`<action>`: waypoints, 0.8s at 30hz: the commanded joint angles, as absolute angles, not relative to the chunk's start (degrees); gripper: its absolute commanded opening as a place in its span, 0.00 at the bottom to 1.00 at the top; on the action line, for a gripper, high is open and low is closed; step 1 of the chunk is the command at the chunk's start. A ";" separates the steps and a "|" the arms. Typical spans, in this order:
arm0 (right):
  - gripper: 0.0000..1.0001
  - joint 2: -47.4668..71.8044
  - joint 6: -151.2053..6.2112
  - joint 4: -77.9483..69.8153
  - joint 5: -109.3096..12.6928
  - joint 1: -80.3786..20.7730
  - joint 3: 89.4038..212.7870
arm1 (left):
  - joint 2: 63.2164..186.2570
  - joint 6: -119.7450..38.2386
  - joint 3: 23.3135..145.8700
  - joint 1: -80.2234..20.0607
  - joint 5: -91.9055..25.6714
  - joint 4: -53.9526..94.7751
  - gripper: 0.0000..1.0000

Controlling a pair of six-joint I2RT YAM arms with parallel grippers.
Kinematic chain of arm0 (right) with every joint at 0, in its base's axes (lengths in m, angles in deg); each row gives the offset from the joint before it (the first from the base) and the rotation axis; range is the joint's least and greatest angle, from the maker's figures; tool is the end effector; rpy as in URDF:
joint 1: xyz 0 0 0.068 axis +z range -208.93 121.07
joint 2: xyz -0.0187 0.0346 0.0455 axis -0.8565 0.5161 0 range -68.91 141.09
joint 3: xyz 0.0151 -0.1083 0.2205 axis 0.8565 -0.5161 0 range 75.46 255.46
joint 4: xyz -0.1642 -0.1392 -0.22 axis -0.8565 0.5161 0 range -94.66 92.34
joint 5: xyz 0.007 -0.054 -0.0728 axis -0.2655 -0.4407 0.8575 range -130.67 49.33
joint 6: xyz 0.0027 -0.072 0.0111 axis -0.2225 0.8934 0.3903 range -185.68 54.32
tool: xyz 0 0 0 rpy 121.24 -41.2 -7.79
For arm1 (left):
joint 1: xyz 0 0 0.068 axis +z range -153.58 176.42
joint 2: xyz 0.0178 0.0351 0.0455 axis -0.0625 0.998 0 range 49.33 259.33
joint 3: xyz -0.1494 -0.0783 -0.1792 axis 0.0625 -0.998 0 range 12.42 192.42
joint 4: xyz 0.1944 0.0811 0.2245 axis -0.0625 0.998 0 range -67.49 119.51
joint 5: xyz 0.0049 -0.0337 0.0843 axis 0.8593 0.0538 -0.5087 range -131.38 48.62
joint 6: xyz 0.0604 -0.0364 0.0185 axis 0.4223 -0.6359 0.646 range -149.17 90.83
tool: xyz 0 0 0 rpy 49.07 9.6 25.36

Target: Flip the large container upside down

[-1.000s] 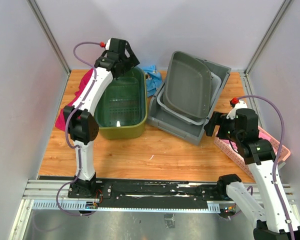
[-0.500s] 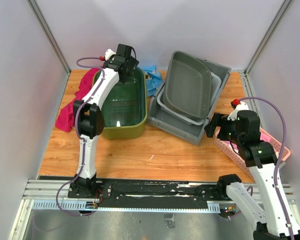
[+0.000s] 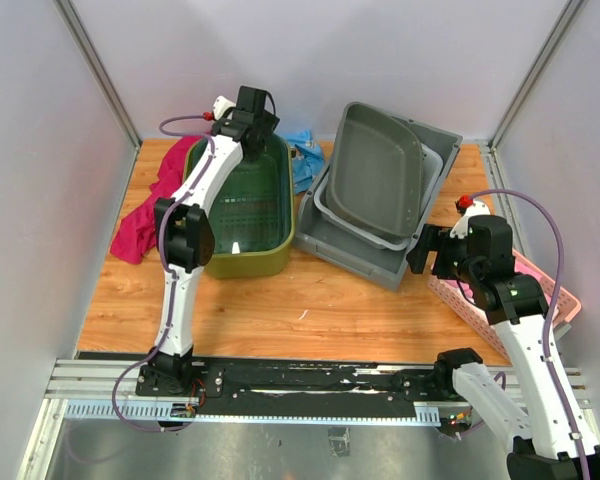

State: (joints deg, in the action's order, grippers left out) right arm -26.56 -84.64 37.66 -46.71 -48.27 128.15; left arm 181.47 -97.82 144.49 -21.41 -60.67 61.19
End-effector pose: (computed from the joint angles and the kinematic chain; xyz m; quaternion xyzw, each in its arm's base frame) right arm 0.2324 0.0502 0.3134 0.0377 0.8729 0.1683 0.4563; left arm 0.5534 -0.1570 0.2661 -0.4469 0.7718 -0.1820 0.4141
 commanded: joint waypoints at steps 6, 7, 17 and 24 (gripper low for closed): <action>0.86 -26.51 -84.09 37.74 -47.68 -47.13 128.11 | 180.24 -99.41 141.49 -22.02 -61.48 57.17 0.52; 0.86 -26.47 -84.37 37.55 -47.69 -47.11 128.06 | 179.87 -98.77 141.54 -21.99 -61.50 57.06 0.48; 0.86 -26.37 -85.41 36.67 -47.83 -47.15 127.95 | 174.25 -89.98 144.06 -22.14 -63.75 56.88 0.13; 0.86 -26.54 -85.70 36.56 -47.61 -47.14 127.56 | 170.51 -82.94 146.40 -22.16 -60.49 56.73 0.00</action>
State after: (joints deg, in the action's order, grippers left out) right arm -26.17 -85.01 37.58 -47.13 -48.27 128.13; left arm 175.46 -90.19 143.58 -22.11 -60.69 58.92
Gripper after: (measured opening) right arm 0.858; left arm 0.420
